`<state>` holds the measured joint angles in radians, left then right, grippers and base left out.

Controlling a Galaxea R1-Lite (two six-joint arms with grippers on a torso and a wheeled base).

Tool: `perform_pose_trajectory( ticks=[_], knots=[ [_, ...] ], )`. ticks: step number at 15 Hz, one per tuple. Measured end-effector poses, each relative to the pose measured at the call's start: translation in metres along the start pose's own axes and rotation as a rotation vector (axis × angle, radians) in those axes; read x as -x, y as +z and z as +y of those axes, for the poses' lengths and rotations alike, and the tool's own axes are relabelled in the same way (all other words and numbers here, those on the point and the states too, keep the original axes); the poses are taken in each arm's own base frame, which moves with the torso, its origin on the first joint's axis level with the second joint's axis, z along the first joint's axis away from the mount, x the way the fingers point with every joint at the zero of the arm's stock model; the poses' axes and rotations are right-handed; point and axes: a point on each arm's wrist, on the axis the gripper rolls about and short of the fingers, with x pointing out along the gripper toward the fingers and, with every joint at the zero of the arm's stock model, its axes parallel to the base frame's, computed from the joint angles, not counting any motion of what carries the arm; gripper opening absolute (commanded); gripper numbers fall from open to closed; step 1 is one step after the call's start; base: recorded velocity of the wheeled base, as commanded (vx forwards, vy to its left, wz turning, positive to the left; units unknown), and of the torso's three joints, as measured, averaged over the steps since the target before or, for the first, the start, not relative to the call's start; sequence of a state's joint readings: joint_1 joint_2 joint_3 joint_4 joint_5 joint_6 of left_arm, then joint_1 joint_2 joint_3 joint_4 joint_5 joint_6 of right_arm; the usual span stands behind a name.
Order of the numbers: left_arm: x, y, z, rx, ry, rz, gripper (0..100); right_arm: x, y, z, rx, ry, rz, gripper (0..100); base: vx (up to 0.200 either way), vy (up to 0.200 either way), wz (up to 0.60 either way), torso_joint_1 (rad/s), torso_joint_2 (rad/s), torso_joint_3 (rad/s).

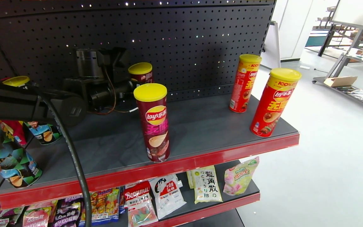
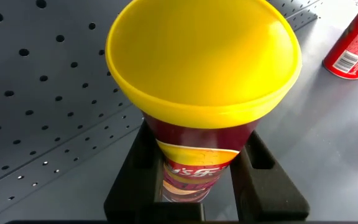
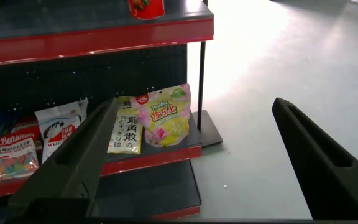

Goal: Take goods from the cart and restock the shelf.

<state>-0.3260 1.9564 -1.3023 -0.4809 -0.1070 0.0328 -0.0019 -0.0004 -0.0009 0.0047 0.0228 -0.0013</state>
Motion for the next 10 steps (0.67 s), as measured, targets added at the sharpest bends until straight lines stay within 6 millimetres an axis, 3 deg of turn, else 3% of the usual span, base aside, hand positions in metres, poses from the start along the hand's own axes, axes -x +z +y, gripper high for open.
perform_pose_trajectory(
  ticks=[6, 7, 10],
  knots=[
    [-0.0020, -0.0016, -0.0049, 0.000, -0.012, 0.003, 0, 0.0001, 0.0002, 0.0000, 0.000, 0.001, -0.001, 100, 0.000, 0.000, 0.00, 0.000, 0.00, 0.000],
    [-0.0023, -0.0019, -0.0050, 0.000, -0.013, 0.004, 100, 0.0001, 0.0002, 0.0000, 0.000, 0.000, -0.001, 100, 0.000, 0.000, 0.00, 0.000, 0.00, 0.000],
    [-0.0027, -0.0038, -0.0050, 0.001, -0.013, 0.013, 100, 0.0001, 0.0002, 0.0000, 0.000, 0.000, -0.001, 100, 0.000, 0.000, 0.00, 0.000, 0.00, 0.000]
  ],
)
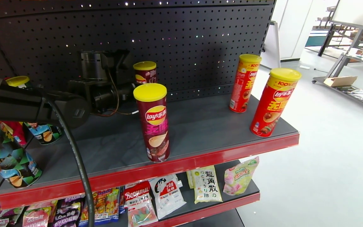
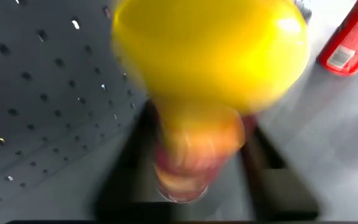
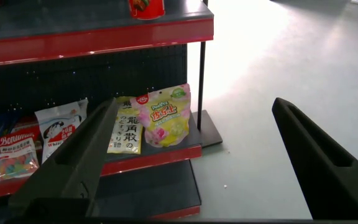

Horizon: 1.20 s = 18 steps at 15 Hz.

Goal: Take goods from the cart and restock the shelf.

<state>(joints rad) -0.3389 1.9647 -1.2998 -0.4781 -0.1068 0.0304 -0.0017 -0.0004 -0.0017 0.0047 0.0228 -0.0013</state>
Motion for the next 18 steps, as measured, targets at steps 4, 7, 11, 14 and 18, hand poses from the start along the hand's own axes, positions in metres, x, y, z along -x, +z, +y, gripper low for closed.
perform_pose_trajectory(
  ticks=[4, 7, 11, 14, 18],
  knots=[
    [0.000, -0.001, 0.000, 0.001, 0.002, 0.006, 100, 0.000, 0.000, 0.000, 0.000, 0.000, 0.000, 100, 0.000, 0.000, 0.00, 0.000, 0.00, 0.000],
    [0.005, -0.002, 0.002, 0.004, 0.008, 0.025, 100, 0.000, 0.000, 0.000, 0.000, 0.000, 0.000, 100, 0.000, 0.000, 0.00, 0.000, 0.00, 0.000],
    [0.024, -0.013, 0.014, 0.018, 0.042, 0.077, 100, 0.000, 0.000, 0.000, 0.000, 0.000, 0.000, 100, 0.000, 0.000, 0.00, 0.000, 0.00, 0.000],
    [0.041, -0.020, 0.022, 0.028, 0.066, 0.105, 100, 0.000, 0.000, 0.000, 0.000, 0.000, 0.000, 100, 0.000, 0.000, 0.00, 0.000, 0.00, 0.000],
    [0.073, -0.027, 0.018, 0.040, 0.061, 0.181, 100, 0.000, 0.000, 0.000, 0.000, 0.000, 0.000, 100, 0.000, 0.000, 0.00, 0.000, 0.00, 0.000]
  ],
)
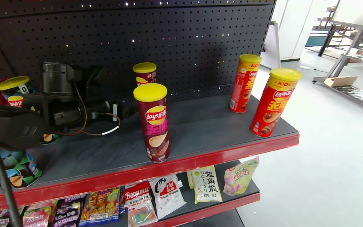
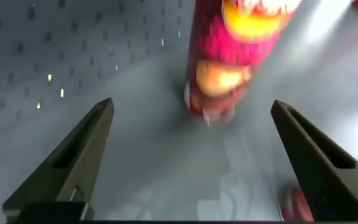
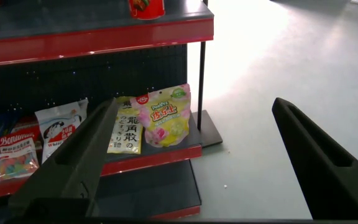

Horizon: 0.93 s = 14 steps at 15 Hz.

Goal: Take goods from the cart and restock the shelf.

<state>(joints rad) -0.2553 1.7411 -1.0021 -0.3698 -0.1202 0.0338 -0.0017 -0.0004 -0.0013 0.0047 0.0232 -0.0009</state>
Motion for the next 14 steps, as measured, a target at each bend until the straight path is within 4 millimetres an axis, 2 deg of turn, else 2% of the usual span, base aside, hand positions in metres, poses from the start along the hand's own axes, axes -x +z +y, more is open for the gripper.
perform_pose_trajectory(
  ticks=[2, 4, 8, 9, 11, 12, 14],
  knots=[
    [0.025, -0.005, -0.002, 0.000, -0.001, 0.034, 100, 0.000, 0.000, 0.000, 0.000, 0.000, 0.000, 100, 0.000, 0.000, 0.00, 0.000, 0.00, 0.000],
    [0.063, -0.009, -0.004, -0.002, 0.009, 0.051, 100, 0.000, 0.000, 0.000, 0.000, 0.000, 0.000, 100, 0.000, 0.000, 0.00, 0.000, 0.00, 0.000],
    [0.172, -0.033, -0.005, -0.034, 0.090, 0.022, 100, 0.000, 0.000, 0.000, 0.000, 0.000, 0.000, 100, 0.000, 0.000, 0.00, 0.000, 0.00, 0.000],
    [0.200, -0.044, -0.009, -0.041, 0.109, -0.015, 100, 0.000, 0.000, 0.000, 0.000, 0.000, 0.000, 100, 0.000, 0.000, 0.00, 0.000, 0.00, 0.000],
    [0.245, -0.072, -0.021, -0.051, 0.139, -0.094, 100, 0.000, 0.000, 0.000, 0.000, 0.000, 0.000, 100, 0.000, 0.000, 0.00, 0.000, 0.00, 0.000],
    [0.264, -0.089, -0.027, -0.058, 0.153, -0.141, 100, 0.000, 0.000, 0.000, 0.000, 0.000, 0.000, 100, 0.000, 0.000, 0.00, 0.000, 0.00, 0.000],
    [0.287, -0.121, -0.037, -0.058, 0.172, -0.210, 100, 0.000, 0.000, 0.000, 0.000, 0.000, 0.000, 100, 0.000, 0.000, 0.00, 0.000, 0.00, 0.000]
  ],
)
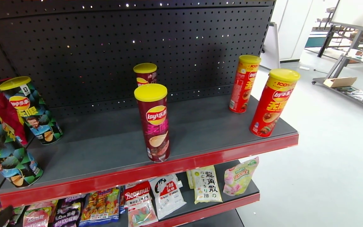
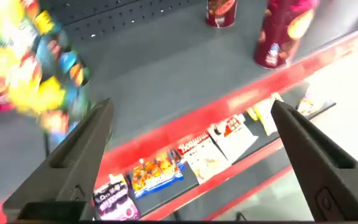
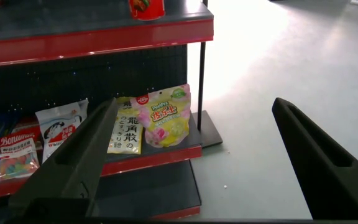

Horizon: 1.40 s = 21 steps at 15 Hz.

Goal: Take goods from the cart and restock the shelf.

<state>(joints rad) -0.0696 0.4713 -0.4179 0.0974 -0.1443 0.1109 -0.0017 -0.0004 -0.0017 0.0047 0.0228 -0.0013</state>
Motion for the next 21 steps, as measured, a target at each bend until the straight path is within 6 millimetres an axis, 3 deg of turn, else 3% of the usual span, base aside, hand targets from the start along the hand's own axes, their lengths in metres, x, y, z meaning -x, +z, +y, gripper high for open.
perform_pose_trajectory(
  ticks=[4, 6, 8, 15, 21],
  knots=[
    [0.027, -0.051, -0.009, 0.104, 0.068, -0.067, 100, 0.000, 0.000, 0.000, 0.001, 0.000, 0.000, 100, 0.000, 0.000, 0.00, 0.000, 0.00, 0.000],
    [0.032, -0.063, -0.010, 0.127, 0.110, -0.091, 100, 0.000, 0.000, 0.000, 0.003, 0.000, 0.000, 100, 0.000, 0.000, 0.00, 0.000, 0.00, 0.000],
    [0.033, -0.072, -0.010, 0.129, 0.141, -0.096, 100, 0.000, 0.000, 0.000, 0.006, 0.002, 0.000, 100, 0.000, 0.000, 0.00, 0.000, 0.00, 0.000],
    [0.024, -0.092, -0.011, 0.133, 0.160, -0.083, 100, 0.000, 0.000, 0.000, 0.014, 0.003, -0.001, 100, 0.000, 0.000, 0.60, 0.002, 0.00, 0.002],
    [0.025, -0.092, -0.009, 0.143, 0.227, -0.076, 100, 0.000, 0.000, 0.000, 0.006, 0.003, 0.000, 100, 0.000, 0.000, 0.00, 0.000, 0.00, 0.000]
  ],
)
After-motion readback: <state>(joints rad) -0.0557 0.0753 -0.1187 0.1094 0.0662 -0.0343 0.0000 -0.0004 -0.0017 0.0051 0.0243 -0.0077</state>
